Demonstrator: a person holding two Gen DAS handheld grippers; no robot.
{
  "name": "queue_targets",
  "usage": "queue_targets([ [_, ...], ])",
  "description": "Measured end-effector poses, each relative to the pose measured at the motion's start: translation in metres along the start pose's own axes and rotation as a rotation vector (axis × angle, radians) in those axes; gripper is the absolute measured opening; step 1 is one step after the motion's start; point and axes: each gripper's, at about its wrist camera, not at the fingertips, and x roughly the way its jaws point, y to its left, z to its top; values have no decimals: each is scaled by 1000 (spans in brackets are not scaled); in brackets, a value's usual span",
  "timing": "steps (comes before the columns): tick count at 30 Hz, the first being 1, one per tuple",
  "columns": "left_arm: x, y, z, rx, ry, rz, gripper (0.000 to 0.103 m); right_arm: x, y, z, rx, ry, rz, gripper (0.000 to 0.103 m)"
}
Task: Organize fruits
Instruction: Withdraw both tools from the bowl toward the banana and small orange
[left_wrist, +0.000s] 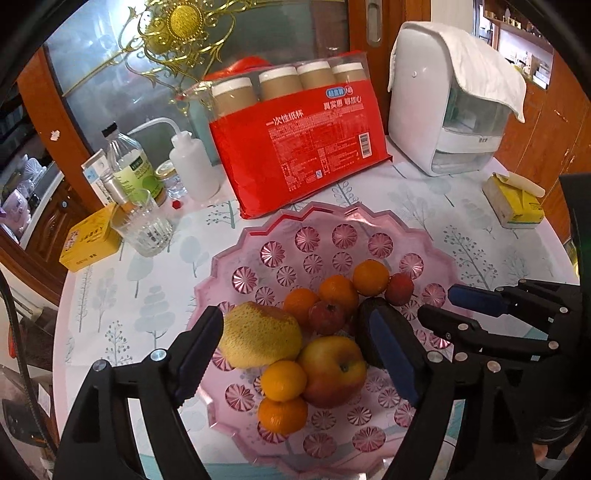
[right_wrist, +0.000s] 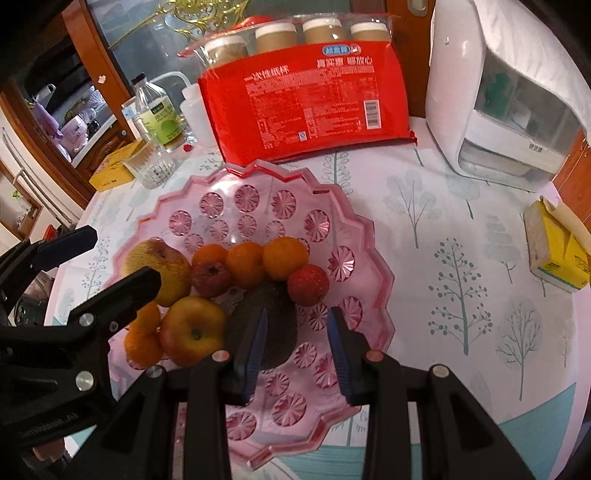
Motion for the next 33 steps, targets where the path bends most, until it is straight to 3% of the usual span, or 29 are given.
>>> queue_targets([
  [19,-97,8,-26,-13,-79,54,85,-81,18,-21,-12,-95,27,34],
  [33,-173,27,-69,-71,-125,118,89,-138,47,-57,-86,-163,72,34],
])
